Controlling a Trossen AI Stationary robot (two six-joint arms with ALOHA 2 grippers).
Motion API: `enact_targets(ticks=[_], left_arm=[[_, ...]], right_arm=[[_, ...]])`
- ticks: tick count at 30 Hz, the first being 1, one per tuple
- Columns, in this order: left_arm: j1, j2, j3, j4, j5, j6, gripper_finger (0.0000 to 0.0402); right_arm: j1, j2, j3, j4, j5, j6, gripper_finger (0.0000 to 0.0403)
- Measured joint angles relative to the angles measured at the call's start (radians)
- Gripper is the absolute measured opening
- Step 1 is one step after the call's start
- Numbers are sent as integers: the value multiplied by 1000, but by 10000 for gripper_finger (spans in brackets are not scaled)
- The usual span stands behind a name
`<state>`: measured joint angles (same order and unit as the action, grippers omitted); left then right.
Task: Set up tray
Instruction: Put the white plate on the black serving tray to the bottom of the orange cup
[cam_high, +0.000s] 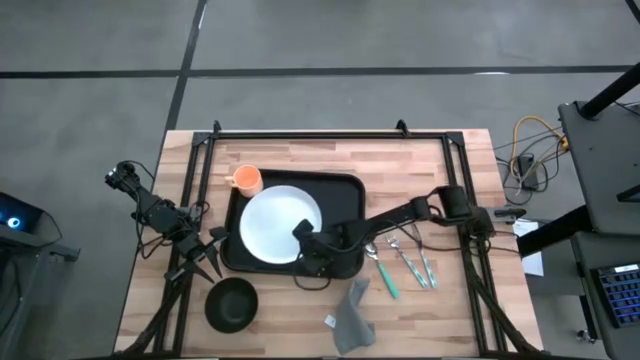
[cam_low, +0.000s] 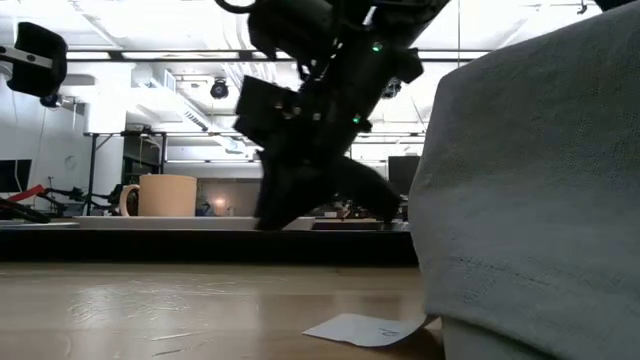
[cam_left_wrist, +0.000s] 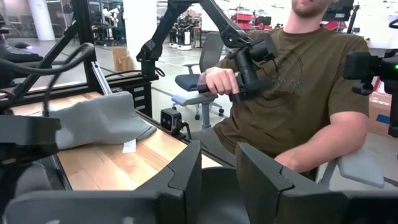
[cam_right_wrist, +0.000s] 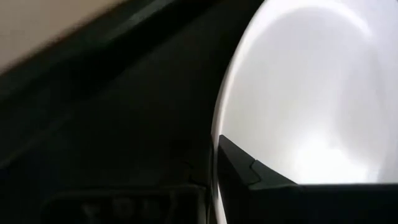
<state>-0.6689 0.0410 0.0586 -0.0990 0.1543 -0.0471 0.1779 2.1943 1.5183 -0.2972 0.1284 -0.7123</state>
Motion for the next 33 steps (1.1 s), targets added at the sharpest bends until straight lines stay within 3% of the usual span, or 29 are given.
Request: enact_targets(ticks=[8, 27, 33], left_arm=[[0, -1, 0, -1, 0, 0, 81], [0, 0, 0, -2, 0, 0, 81], [0, 0, 1, -2, 0, 0, 81]], right_arm=[[8, 49, 65, 2, 1, -16, 8], [8, 49, 71, 85, -3, -20, 9], [7, 48, 71, 167, -10, 47, 9]])
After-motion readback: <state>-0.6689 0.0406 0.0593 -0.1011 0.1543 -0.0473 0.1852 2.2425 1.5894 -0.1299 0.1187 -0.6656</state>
